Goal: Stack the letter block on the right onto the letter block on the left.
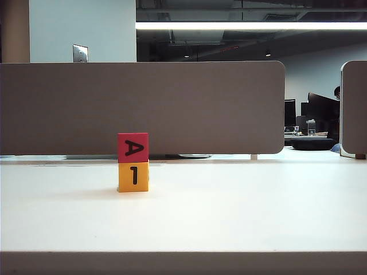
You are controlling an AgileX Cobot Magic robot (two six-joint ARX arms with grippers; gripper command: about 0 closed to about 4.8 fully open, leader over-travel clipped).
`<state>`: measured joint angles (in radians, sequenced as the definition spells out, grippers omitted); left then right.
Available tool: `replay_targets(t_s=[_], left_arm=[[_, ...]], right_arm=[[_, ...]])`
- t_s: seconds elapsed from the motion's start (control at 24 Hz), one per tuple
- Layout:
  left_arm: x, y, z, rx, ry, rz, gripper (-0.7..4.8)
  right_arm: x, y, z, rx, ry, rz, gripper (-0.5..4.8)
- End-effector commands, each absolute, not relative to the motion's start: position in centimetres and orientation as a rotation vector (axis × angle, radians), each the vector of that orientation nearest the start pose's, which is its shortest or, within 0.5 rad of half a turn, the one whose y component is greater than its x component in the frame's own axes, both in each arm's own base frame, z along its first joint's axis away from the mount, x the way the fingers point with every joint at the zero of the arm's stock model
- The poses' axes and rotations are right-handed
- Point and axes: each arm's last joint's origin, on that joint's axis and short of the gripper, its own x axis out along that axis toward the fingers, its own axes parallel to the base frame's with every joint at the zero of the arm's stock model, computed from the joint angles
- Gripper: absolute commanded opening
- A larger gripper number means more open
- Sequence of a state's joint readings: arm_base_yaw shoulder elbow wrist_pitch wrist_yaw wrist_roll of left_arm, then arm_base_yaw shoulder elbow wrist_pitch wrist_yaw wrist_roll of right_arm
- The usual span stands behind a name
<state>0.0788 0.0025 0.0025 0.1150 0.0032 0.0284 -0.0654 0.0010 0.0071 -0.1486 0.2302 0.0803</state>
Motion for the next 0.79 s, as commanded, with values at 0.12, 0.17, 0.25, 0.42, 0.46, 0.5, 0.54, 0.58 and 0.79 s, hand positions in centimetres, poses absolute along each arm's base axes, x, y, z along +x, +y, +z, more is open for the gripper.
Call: replay_targets(t_s=[0.12,0.17,0.25,0.42,0.46,0.5,0.54,0.58,0.79], left_arm=[[9.6,0.8,17.8,0.032,-0.128,0.081,-0.05],[9.6,0.8,17.8,0.032,-0.128,0.081,-0.05],[9.6,0.8,17.8,0.032,-0.128,0.081,-0.05],[9.6,0.8,17.8,0.032,-0.128,0.080,-0.05],[9.6,0.8,17.8,0.032,-0.128,0.081,-0.05],[9.6,0.8,17.8,0.032,-0.128,0.081,-0.05],[9.6,0.8,17.8,0.032,-0.128,0.081,-0.05],[9.6,0.8,17.8,0.032,-0.128,0.081,-0.05],[9.6,0.8,17.8,0.032,-0.128,0.081,-0.05]], right_arm=[[9.5,-1.3,15.2,0.067,0.116,-0.299,-0.01],[9.5,-1.3,15.2,0.067,0.116,-0.300,-0.01],[9.5,-1.3,15.2,0.066,0.114,-0.298,-0.01],[9.7,-1.0,16.1,-0.007,0.031,-0.208,-0.01],[9.7,-1.0,16.3,-0.005,0.014,-0.192,-0.01],[9.7,-1.0,16.2,-0.005,0.016,-0.190,-0.01],[9.7,-0.9,16.2,-0.005,0.021,-0.172,-0.01],[9.7,-0.9,16.2,-0.005,0.022,-0.174,-0.01],[9.7,-0.9,16.2,-0.005,0.023,-0.175,-0.01]])
